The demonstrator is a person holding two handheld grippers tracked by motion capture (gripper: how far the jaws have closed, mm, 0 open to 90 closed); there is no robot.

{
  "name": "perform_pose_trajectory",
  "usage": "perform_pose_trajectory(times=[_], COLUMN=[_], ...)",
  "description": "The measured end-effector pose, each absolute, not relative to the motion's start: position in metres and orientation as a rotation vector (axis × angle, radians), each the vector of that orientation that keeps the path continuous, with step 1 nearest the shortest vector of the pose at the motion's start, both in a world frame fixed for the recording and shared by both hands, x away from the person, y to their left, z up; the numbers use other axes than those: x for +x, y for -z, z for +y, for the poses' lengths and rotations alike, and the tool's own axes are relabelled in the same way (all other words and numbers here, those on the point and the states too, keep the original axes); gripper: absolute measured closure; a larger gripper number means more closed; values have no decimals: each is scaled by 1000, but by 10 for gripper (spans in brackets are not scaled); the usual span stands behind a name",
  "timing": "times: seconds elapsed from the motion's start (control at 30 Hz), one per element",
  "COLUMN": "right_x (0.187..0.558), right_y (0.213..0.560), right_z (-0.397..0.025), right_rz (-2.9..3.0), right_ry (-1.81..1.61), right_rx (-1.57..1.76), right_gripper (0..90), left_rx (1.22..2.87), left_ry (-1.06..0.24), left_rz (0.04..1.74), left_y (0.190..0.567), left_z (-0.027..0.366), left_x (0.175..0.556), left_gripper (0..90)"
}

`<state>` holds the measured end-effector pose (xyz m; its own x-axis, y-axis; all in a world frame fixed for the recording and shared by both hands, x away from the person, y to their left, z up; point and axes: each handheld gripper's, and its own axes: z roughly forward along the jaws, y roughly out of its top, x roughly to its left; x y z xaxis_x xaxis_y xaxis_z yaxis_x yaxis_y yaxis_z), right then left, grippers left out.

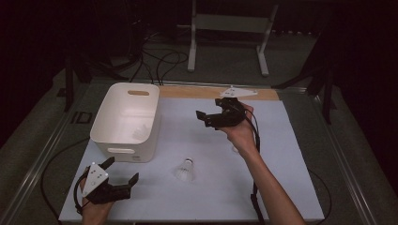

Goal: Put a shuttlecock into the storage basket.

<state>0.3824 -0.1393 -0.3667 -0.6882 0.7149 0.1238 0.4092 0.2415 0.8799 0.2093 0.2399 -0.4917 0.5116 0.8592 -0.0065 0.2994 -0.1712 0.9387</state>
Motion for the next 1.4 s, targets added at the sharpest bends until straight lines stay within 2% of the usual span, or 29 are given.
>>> perform_pose_trajectory(times=[1.4], right_x=[368], right_y=[387], right_z=[-181], right_rz=[2190], right_ry=[-1321], right_rx=[1078], right_gripper=[98], left_rx=[1720], left_ry=[-683], left_rz=[987], left_y=[492], left_z=[239], left_x=[209], left_gripper=[0])
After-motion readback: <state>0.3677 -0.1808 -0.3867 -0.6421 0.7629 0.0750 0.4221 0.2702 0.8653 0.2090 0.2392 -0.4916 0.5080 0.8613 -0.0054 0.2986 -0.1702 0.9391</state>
